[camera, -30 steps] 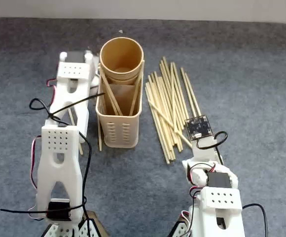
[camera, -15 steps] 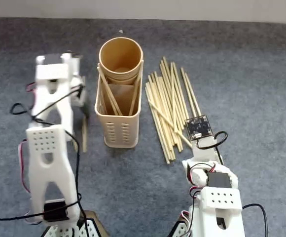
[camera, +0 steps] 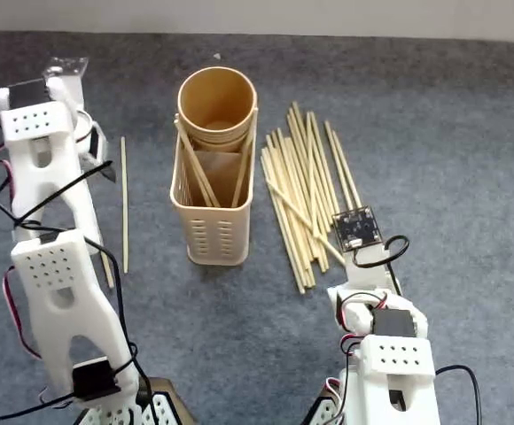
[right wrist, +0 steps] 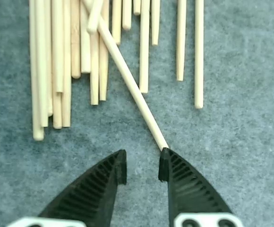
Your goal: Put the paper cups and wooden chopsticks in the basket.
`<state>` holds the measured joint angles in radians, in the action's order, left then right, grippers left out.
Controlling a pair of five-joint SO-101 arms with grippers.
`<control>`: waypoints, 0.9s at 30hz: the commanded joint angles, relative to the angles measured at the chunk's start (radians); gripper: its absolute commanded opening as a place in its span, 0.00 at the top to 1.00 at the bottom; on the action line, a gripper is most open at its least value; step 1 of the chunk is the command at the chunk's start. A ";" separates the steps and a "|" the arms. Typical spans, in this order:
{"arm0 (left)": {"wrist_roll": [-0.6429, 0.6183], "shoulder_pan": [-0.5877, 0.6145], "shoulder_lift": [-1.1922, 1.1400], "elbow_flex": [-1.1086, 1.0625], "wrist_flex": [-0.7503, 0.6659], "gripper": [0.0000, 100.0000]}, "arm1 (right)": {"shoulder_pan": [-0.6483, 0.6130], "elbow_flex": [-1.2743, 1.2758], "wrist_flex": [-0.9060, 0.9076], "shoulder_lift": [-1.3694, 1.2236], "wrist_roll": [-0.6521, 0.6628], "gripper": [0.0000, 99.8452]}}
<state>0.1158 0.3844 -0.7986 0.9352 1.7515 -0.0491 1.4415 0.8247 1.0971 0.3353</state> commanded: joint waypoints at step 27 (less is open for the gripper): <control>-0.074 -0.173 -0.208 0.013 -0.028 0.78 | -0.042 -0.002 -0.010 0.013 0.009 0.87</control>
<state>0.0606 0.3061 -1.0119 0.9383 1.7269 -0.0829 1.4415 0.8247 1.0971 0.3353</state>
